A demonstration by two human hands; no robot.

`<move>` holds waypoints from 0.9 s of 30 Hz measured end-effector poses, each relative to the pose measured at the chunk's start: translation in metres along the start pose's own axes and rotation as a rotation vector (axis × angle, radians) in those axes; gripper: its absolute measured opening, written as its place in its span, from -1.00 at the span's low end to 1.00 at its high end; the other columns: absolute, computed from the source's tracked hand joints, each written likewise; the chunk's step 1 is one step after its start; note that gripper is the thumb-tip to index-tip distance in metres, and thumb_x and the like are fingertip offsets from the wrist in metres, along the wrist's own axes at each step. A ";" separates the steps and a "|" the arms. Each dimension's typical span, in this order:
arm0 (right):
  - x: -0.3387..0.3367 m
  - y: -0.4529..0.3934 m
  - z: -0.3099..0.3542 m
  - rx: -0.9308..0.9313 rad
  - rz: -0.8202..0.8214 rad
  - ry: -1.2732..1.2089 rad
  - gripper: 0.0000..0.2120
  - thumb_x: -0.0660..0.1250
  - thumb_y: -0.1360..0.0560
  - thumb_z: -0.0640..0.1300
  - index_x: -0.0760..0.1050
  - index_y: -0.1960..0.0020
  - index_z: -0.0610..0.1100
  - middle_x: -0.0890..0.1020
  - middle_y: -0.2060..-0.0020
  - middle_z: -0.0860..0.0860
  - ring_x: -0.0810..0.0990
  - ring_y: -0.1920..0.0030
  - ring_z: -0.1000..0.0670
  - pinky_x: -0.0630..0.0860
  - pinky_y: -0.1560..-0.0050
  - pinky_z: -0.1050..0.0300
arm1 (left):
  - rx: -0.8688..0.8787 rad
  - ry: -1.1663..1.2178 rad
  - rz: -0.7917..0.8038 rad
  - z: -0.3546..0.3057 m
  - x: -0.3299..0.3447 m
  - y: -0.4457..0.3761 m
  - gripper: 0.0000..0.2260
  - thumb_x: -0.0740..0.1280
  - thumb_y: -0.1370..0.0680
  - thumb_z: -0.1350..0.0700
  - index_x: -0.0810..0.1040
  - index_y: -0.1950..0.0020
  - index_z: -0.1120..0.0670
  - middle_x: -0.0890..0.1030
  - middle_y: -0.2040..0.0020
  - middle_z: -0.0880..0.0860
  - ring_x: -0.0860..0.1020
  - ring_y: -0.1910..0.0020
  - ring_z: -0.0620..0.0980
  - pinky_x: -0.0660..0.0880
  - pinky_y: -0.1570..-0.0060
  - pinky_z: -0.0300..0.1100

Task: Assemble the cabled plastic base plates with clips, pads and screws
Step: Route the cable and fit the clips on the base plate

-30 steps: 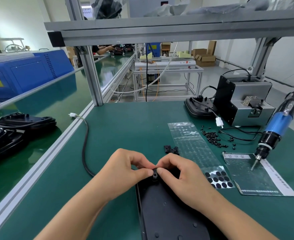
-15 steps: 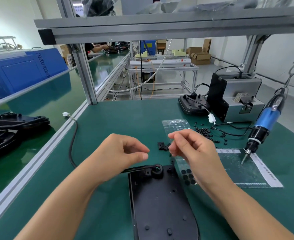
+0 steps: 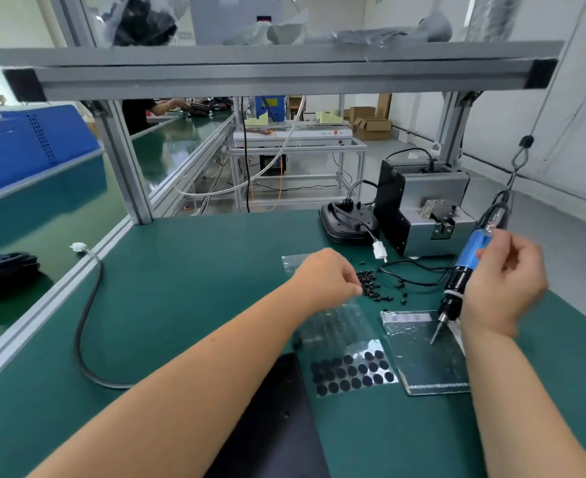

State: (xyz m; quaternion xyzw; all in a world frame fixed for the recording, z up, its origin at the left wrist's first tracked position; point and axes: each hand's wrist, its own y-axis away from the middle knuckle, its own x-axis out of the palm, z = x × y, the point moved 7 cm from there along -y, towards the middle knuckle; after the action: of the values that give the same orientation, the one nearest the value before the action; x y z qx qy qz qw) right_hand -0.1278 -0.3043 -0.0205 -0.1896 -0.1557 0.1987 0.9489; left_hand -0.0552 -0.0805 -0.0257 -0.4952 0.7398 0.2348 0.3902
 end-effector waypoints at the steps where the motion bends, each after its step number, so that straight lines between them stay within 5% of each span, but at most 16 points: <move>1: -0.004 -0.001 -0.006 -0.008 -0.025 0.016 -0.86 0.23 -0.54 -0.06 0.52 0.12 -0.06 0.55 0.32 0.04 0.44 0.32 0.22 0.40 0.12 0.20 | 0.005 -0.034 0.008 -0.005 0.009 -0.011 -0.90 0.39 -0.51 0.13 0.70 0.04 0.06 0.59 0.22 -0.07 0.58 0.13 -0.07 0.55 0.05 -0.19; 4: -0.008 -0.005 -0.018 -0.071 -0.037 0.119 -0.76 0.24 -0.55 -0.12 0.56 0.04 -0.29 0.49 0.21 -0.08 0.32 0.26 0.14 0.26 0.15 0.25 | 0.068 -0.193 0.060 -0.021 0.035 -0.035 -0.83 0.37 -0.52 0.18 0.67 -0.07 0.03 0.65 0.03 -0.03 0.59 0.01 -0.01 0.55 -0.06 -0.11; 7: -0.009 -0.008 -0.023 -0.062 -0.050 0.176 -0.79 0.25 -0.55 -0.16 0.56 0.05 -0.30 0.46 0.19 -0.09 0.27 0.25 0.19 0.19 0.18 0.32 | 0.166 -0.454 0.081 -0.033 0.051 -0.050 -0.71 0.31 -0.54 0.24 0.61 -0.19 -0.04 0.57 -0.14 0.03 0.53 -0.12 0.08 0.51 0.02 -0.07; 12: -0.009 -0.012 -0.033 0.030 -0.068 0.231 -0.82 0.24 -0.57 -0.15 0.55 0.05 -0.25 0.46 0.14 -0.07 0.31 0.24 0.13 0.19 0.25 0.38 | 0.206 -0.654 0.035 -0.038 0.058 -0.057 -0.79 0.31 -0.51 0.27 0.62 -0.09 0.09 0.57 -0.05 0.06 0.52 -0.05 0.10 0.48 0.18 -0.07; 18: -0.002 -0.008 -0.053 0.277 0.008 0.250 -0.70 0.20 -0.56 0.05 0.41 -0.15 -0.15 0.49 0.15 0.04 0.51 0.00 -0.12 0.38 0.01 0.08 | 0.145 -0.450 0.076 -0.030 0.054 -0.052 -0.87 0.39 -0.50 0.16 0.68 -0.01 0.09 0.66 0.04 0.04 0.58 0.03 0.07 0.56 0.04 -0.05; 21: 0.013 0.003 -0.072 0.567 0.184 0.119 -0.51 0.25 -0.51 0.21 0.41 -0.18 -0.19 0.59 0.19 0.00 0.60 0.17 -0.10 0.53 0.17 0.01 | 0.125 -0.394 0.068 -0.027 0.054 -0.049 -0.87 0.40 -0.51 0.14 0.68 -0.02 0.10 0.60 0.03 0.03 0.57 0.02 0.05 0.53 0.07 -0.09; 24: 0.026 0.013 -0.071 0.727 0.262 -0.181 -0.66 0.33 -0.53 0.10 0.47 0.03 -0.20 0.60 0.29 -0.09 0.58 0.40 0.02 0.56 0.40 0.17 | 0.078 -0.290 0.030 -0.026 0.043 -0.044 -0.90 0.40 -0.51 0.12 0.66 0.01 0.10 0.60 0.02 0.03 0.55 0.03 0.00 0.53 0.00 -0.09; 27: 0.034 0.014 -0.055 0.742 0.284 -0.407 -0.73 0.33 -0.55 0.04 0.46 0.02 -0.19 0.60 0.31 -0.06 0.58 0.40 0.06 0.57 0.35 0.19 | 0.015 0.071 0.027 -0.022 0.024 -0.027 -0.98 0.42 -0.47 0.19 0.64 0.14 0.09 0.69 0.20 0.01 0.63 0.21 -0.08 0.60 0.07 -0.16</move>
State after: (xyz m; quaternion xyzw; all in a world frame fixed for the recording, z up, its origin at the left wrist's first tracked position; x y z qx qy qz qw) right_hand -0.0827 -0.2937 -0.0675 0.1870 -0.2299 0.4029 0.8660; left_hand -0.0429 -0.1209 -0.0316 -0.4903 0.7616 0.2166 0.3643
